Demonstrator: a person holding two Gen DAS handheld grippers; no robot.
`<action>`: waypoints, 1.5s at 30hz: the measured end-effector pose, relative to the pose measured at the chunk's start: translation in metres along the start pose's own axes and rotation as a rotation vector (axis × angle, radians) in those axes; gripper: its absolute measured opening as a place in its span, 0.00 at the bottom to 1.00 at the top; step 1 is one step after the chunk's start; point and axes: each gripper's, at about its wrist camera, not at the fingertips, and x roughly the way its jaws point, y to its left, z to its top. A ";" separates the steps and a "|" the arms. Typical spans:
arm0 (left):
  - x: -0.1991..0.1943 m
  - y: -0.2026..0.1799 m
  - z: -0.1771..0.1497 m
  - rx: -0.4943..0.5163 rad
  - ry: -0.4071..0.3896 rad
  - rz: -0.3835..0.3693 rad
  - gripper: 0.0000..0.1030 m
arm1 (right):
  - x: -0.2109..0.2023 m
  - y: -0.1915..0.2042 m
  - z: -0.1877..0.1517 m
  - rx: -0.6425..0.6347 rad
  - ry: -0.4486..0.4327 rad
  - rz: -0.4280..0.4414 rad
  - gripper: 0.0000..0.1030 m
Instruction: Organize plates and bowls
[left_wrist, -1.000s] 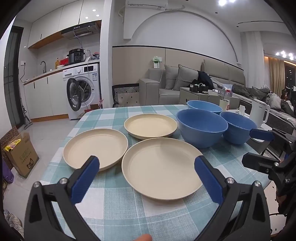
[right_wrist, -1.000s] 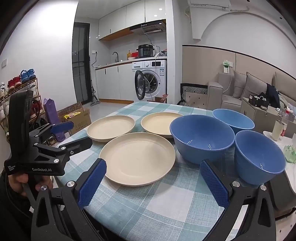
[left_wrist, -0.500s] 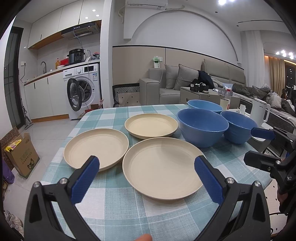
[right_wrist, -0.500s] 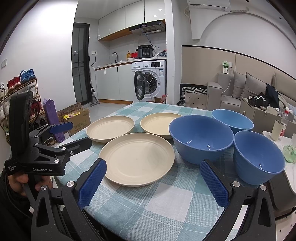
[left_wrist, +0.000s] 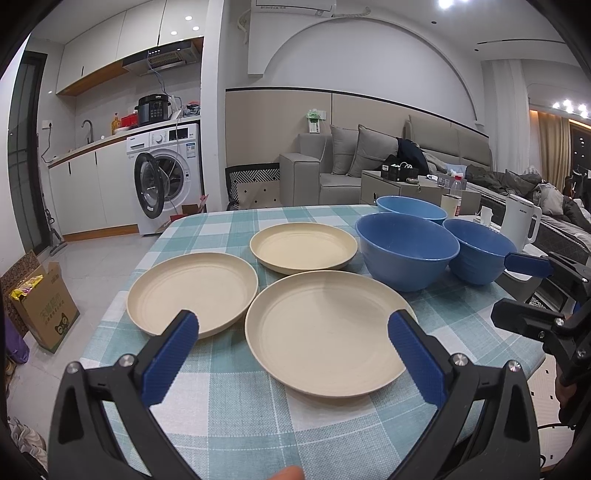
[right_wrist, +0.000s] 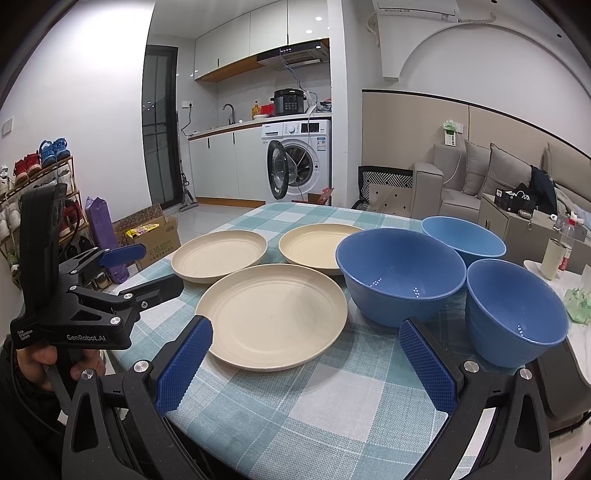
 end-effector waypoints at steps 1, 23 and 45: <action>0.001 0.000 -0.001 0.001 0.003 0.000 1.00 | 0.000 -0.001 0.000 0.002 0.001 0.000 1.00; 0.010 0.007 -0.002 -0.018 0.029 -0.013 1.00 | 0.004 -0.019 -0.001 0.037 0.002 -0.026 1.00; 0.033 0.028 0.040 -0.058 0.057 0.076 1.00 | 0.007 -0.038 0.039 0.018 -0.002 0.028 1.00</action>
